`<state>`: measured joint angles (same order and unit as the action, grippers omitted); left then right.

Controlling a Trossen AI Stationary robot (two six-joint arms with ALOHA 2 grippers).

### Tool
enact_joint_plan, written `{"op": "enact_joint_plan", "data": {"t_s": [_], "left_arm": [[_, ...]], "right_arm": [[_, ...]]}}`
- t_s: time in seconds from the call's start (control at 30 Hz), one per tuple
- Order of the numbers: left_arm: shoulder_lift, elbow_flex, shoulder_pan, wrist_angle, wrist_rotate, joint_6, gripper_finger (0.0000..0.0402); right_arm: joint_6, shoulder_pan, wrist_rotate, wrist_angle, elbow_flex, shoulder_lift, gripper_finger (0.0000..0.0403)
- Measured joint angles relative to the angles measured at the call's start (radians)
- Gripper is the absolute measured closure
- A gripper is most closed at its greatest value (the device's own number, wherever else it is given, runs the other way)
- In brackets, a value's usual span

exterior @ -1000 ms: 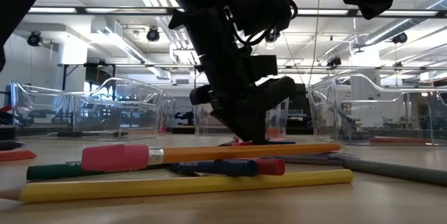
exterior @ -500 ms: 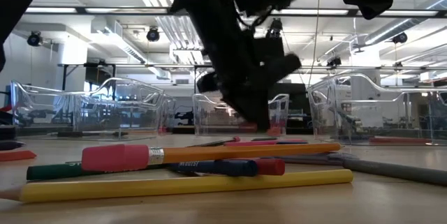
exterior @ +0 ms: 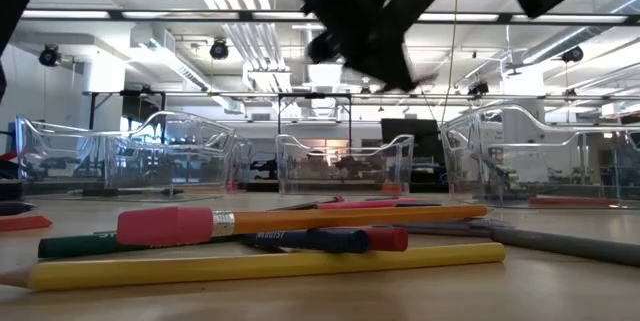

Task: Sort crayons/erasers/pens/pencils in bins
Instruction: Put the red crayon into the bottom right transparent bin

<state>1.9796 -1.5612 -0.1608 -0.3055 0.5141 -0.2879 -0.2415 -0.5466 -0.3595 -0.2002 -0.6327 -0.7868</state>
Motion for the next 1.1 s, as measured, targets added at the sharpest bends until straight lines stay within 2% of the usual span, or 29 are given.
{"op": "enact_joint_plan", "data": {"t_s": [0.07, 0.23, 0.5, 0.63, 0.77, 0.97, 1.1], "left_arm": [[-0.002, 0.0, 0.001, 0.138, -0.012, 0.108, 0.0392], [0.013, 0.001, 0.016, 0.403, -0.146, 0.317, 0.0392], [0.075, 0.01, 0.078, 0.651, -0.286, 0.355, 0.0392], [0.099, 0.015, 0.087, 0.668, -0.294, 0.355, 0.0392], [0.086, 0.017, 0.084, 0.681, -0.295, 0.372, 0.0392], [-0.053, 0.066, 0.057, 0.57, -0.295, 0.393, 0.0392], [-0.172, 0.19, 0.025, 0.656, -0.294, 0.401, 0.0392]], "right_arm": [[0.006, -0.025, -0.005, -0.031, -0.028, 0.011, 0.0172], [0.058, -0.111, -0.041, -0.033, -0.05, 0.03, 0.0172], [0.059, -0.228, -0.187, -0.036, -0.045, 0.082, 0.0172], [0.04, -0.272, -0.346, -0.105, -0.044, 0.103, 0.0172], [-0.061, -0.285, -0.505, -0.239, -0.04, 0.114, 0.0172], [-0.103, -0.287, -0.515, -0.232, -0.005, 0.138, 0.0172], [-0.032, -0.287, -0.516, -0.103, 0.043, 0.134, 0.0172]]}}
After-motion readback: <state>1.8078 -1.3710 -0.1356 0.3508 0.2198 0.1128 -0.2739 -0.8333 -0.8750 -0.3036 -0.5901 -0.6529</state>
